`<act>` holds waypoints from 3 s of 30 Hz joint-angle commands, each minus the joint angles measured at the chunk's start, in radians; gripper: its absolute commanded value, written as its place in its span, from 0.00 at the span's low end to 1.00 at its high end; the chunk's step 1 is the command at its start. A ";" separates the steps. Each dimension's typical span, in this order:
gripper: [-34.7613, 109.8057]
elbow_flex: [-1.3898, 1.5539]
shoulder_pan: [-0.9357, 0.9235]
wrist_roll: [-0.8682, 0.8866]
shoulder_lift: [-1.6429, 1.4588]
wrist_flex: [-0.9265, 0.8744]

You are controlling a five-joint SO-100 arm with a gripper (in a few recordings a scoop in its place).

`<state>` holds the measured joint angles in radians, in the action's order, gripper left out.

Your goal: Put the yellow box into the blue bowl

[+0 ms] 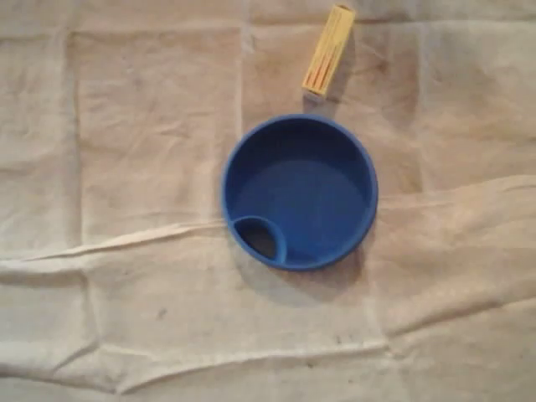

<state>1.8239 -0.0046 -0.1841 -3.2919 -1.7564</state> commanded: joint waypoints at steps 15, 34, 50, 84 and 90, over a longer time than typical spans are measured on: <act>0.24 0.000 0.003 -0.049 -0.018 -0.003; 0.24 0.009 -0.009 -0.422 0.611 -0.002; 0.24 0.008 -0.115 -0.847 0.951 0.014; 0.40 0.009 -0.287 -1.173 1.391 0.202; 0.40 0.011 -0.299 -1.235 1.385 0.192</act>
<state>1.8454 -0.2930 -1.3913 -1.8929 -1.5555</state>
